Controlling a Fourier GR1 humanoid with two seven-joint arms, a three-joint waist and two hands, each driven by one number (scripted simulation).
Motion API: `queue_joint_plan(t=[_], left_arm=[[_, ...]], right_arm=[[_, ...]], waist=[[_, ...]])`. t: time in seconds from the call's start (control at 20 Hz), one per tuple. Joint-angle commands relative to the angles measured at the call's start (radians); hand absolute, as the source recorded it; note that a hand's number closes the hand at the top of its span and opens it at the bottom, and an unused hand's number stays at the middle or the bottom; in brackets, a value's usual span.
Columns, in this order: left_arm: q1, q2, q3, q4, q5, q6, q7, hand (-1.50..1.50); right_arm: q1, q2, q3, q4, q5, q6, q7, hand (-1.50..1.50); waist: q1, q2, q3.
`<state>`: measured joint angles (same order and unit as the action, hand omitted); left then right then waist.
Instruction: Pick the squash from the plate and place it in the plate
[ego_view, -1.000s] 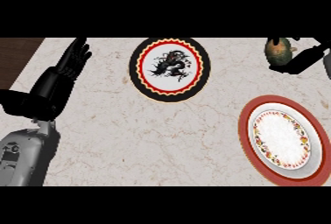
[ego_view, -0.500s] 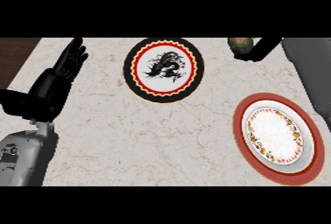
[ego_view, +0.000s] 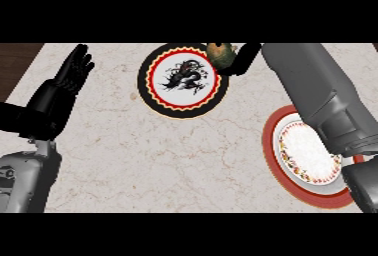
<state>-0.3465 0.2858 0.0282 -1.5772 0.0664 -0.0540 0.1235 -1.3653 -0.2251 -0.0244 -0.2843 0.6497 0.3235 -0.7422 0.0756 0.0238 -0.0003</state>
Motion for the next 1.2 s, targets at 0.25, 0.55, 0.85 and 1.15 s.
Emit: queue_joint_plan(t=[0.25,0.55,0.85,1.15], left_arm=[[0.060,-0.015,-0.007,-0.064,-0.008,0.003,-0.008,0.00],[0.008,-0.017,0.003,0.010,-0.013,-0.004,-0.030,0.00],[-0.061,-0.017,-0.017,0.019,-0.003,-0.032,0.004,0.00],[-0.089,-0.005,0.001,0.049,-0.002,-0.042,-0.006,0.00]], right_arm=[[-0.053,0.168,0.023,0.091,0.051,-0.128,0.088,1.50],[-0.048,0.223,0.090,0.139,0.119,-0.215,0.093,1.50],[-0.009,0.225,0.065,0.195,0.038,-0.198,0.170,-1.50],[0.015,0.225,0.007,0.192,-0.060,-0.110,0.101,-1.50]], waist=[[-0.006,-0.004,0.000],[0.010,0.010,-0.001],[0.050,0.015,-0.001],[0.065,0.015,0.000]])
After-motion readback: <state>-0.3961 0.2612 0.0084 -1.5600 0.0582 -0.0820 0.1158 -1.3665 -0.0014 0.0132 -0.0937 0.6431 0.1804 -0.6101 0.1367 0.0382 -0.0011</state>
